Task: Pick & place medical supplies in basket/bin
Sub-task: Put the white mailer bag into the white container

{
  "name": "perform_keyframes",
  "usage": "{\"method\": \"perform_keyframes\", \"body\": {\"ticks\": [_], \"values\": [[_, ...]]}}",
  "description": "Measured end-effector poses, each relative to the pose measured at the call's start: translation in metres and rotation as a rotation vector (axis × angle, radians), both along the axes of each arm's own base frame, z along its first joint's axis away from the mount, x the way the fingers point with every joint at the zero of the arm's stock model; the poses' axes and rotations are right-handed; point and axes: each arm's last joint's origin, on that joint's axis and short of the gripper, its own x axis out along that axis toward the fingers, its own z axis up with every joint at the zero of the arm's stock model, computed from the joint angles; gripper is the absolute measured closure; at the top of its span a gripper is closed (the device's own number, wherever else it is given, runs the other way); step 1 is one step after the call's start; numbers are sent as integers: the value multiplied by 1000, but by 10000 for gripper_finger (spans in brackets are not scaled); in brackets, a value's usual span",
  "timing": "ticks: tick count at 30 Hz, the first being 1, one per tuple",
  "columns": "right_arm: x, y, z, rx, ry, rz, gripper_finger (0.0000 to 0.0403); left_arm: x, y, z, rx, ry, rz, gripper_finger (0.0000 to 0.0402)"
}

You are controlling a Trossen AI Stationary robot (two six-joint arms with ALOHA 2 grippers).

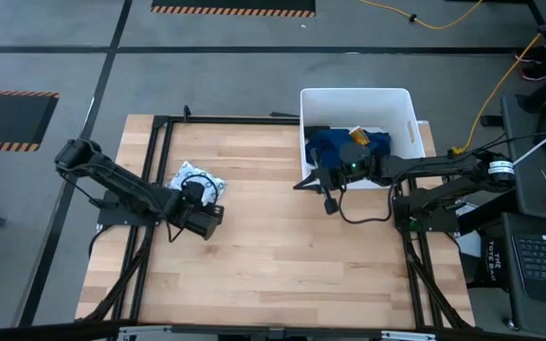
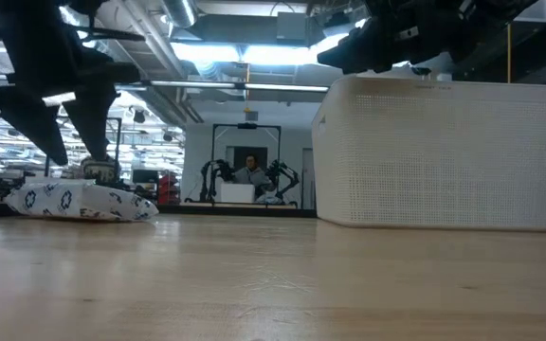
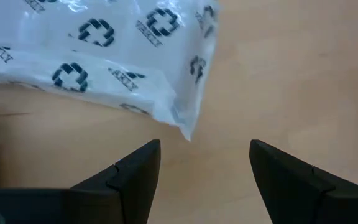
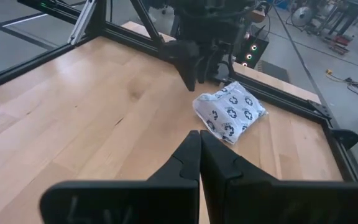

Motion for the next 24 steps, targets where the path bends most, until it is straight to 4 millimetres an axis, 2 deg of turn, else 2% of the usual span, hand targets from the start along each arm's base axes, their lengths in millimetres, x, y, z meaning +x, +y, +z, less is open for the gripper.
{"method": "perform_keyframes", "body": {"ticks": [9,24], "values": [[0,0,0,3,1,-1,399,-3,6,-21,46,72,70,162],[0,0,0,5,2,-2,399,11,18,-40,62,125,143,162]]}}
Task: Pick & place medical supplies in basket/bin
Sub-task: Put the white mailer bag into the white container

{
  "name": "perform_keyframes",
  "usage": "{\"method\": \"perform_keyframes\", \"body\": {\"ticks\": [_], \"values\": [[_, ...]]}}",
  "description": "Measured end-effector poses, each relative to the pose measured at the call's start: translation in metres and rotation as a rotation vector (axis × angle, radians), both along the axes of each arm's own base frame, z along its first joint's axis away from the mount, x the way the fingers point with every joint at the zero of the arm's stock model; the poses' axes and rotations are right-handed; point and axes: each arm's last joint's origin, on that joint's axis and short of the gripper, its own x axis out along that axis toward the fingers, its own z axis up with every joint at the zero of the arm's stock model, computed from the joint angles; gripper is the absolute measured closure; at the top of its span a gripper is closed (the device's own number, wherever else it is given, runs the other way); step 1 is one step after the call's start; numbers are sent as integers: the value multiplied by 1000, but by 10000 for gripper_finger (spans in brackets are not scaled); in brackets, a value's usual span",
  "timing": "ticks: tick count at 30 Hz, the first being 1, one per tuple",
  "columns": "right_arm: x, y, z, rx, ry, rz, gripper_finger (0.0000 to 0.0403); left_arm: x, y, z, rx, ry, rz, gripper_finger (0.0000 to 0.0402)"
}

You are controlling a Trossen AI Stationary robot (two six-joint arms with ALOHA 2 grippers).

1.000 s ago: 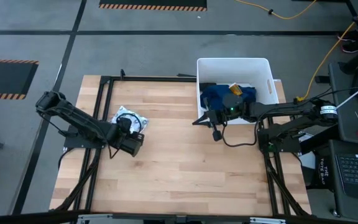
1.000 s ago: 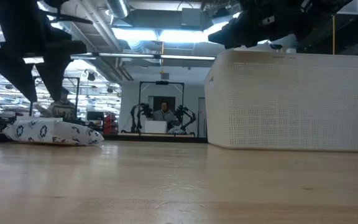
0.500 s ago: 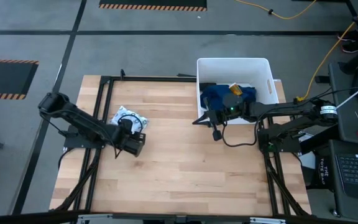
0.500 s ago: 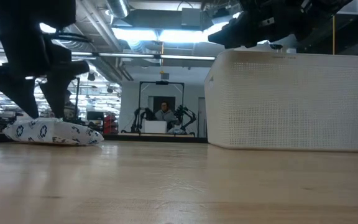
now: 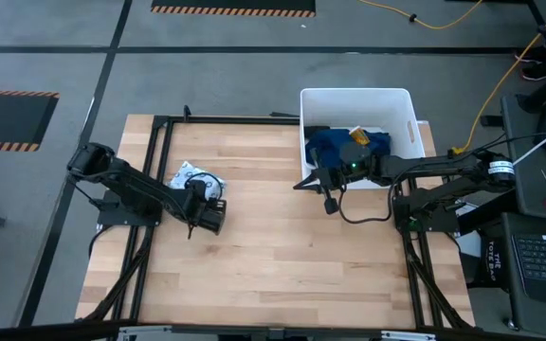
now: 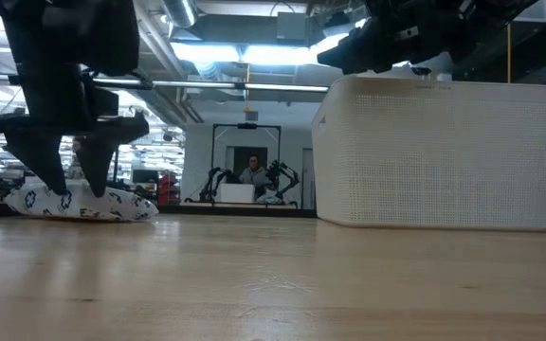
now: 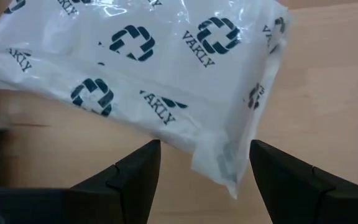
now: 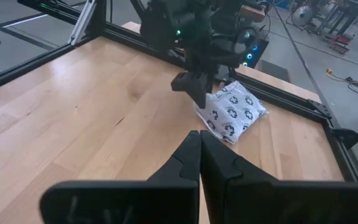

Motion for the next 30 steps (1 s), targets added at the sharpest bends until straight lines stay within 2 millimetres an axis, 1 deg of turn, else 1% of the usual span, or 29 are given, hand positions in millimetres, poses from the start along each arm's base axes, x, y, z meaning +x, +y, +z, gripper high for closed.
{"method": "perform_keyframes", "body": {"ticks": [5,13,17,24,30], "values": [[0,0,0,0,0,0,399,2,5,-4,0,29,12,162],[0,0,0,0,0,0,398,2,5,-5,-20,50,-2,167],[0,0,0,0,0,0,398,2,6,-5,-16,54,-7,195],[0,0,0,0,0,0,398,2,6,-5,-14,56,-9,261],[0,0,0,0,0,0,398,2,6,-5,-12,79,-54,310]]}}
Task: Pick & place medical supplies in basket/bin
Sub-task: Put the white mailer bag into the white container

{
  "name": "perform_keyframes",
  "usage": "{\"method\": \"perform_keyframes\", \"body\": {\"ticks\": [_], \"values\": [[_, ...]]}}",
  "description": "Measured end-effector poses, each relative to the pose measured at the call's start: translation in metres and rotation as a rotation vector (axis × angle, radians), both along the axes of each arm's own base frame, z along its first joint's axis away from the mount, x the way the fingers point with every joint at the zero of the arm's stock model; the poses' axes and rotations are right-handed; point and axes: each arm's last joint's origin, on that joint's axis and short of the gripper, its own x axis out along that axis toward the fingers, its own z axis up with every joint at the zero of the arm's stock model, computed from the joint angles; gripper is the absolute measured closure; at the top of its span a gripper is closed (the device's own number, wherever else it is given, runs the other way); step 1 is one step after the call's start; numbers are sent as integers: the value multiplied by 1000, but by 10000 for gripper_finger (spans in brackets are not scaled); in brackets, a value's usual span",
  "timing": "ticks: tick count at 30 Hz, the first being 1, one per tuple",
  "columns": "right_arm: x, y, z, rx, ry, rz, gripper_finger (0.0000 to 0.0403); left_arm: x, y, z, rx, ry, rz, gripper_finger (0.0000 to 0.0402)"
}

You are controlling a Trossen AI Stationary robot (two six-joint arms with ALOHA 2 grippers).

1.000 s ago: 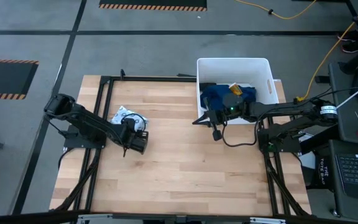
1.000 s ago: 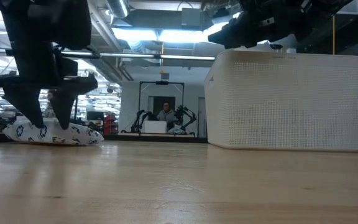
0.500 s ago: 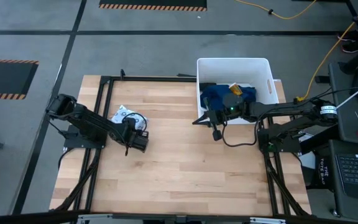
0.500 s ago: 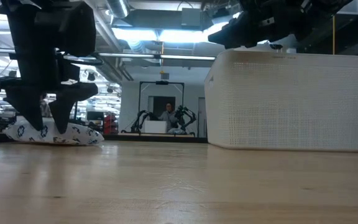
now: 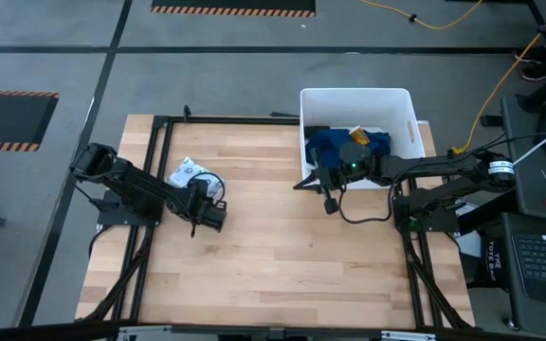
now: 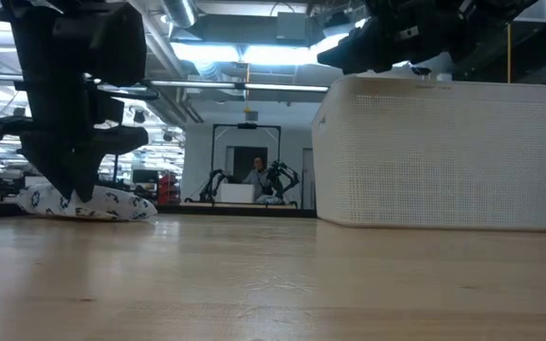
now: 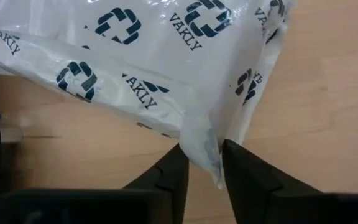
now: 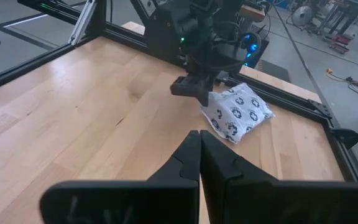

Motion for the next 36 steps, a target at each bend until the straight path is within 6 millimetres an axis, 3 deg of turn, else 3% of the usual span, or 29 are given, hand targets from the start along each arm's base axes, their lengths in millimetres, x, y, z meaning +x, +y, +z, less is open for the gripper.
{"method": "perform_keyframes", "body": {"ticks": [10,24,36], "values": [[0,0,0,0,0,0,398,0,0,0,3,70,-139,395],[0,0,0,0,0,0,398,8,-1,4,48,116,-375,401],[0,0,0,0,1,0,398,29,-7,50,131,22,-560,400]]}}
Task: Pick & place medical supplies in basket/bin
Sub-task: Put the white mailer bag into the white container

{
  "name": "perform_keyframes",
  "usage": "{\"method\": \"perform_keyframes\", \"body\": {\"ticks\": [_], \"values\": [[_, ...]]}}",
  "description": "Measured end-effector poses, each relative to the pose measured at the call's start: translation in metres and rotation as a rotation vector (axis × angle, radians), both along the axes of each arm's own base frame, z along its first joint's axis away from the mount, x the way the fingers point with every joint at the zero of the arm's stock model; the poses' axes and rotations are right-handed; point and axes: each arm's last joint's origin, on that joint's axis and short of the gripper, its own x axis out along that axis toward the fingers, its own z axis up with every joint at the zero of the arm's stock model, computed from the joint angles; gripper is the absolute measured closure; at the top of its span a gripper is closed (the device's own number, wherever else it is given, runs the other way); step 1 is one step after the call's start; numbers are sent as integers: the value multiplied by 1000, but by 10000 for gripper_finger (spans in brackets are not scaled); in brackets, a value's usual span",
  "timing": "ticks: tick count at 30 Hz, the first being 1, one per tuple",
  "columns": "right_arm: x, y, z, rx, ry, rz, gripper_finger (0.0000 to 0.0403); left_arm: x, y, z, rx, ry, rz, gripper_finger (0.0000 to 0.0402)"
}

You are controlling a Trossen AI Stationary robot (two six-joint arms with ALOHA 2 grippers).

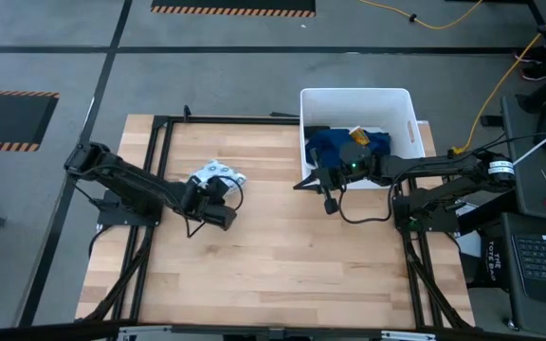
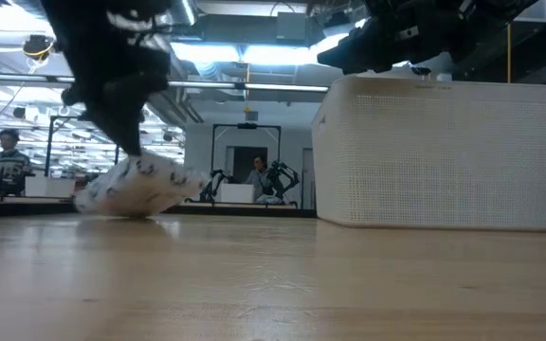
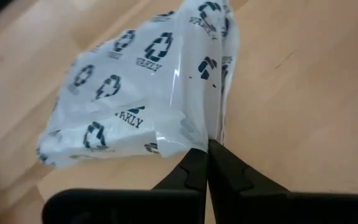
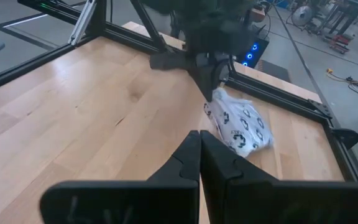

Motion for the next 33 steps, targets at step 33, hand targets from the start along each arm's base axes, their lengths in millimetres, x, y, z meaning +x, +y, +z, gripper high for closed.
{"method": "perform_keyframes", "body": {"ticks": [33], "values": [[0,-3,-1,-144,-5,-57,368,-48,-39,100,278,-202,-615,400]]}}
